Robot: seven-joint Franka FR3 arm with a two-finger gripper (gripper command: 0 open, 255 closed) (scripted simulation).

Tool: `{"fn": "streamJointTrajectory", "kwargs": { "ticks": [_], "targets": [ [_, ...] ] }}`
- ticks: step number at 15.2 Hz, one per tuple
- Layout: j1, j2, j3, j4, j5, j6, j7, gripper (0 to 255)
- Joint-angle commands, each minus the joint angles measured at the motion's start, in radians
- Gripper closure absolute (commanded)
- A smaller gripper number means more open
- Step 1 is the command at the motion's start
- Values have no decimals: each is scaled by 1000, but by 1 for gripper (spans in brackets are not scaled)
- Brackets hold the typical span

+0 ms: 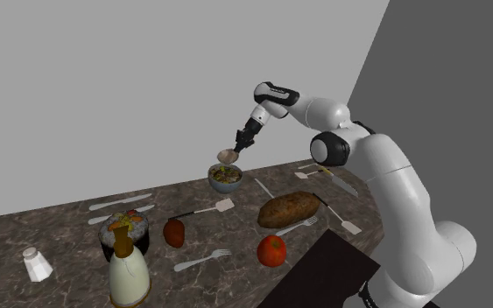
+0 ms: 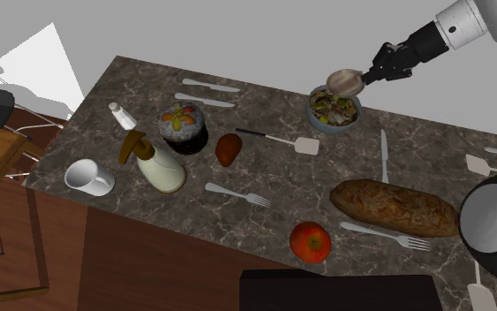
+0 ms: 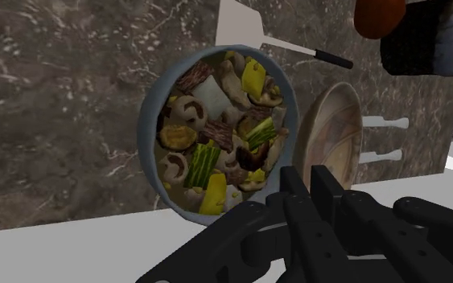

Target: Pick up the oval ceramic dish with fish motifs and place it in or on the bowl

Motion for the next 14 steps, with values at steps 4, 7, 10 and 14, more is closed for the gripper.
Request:
{"fn": "streamJointTrajectory", "kwargs": {
  "ticks": [4,7,10,14],
  "targets": [
    [-10,67,4,56,0,6,-11,255],
    [-7,79,4,38,2,31,-27,255],
    [-5,93,4,26,4,53,-41,255],
    [-4,118,6,19,6,80,-58,255]
  ]
}}
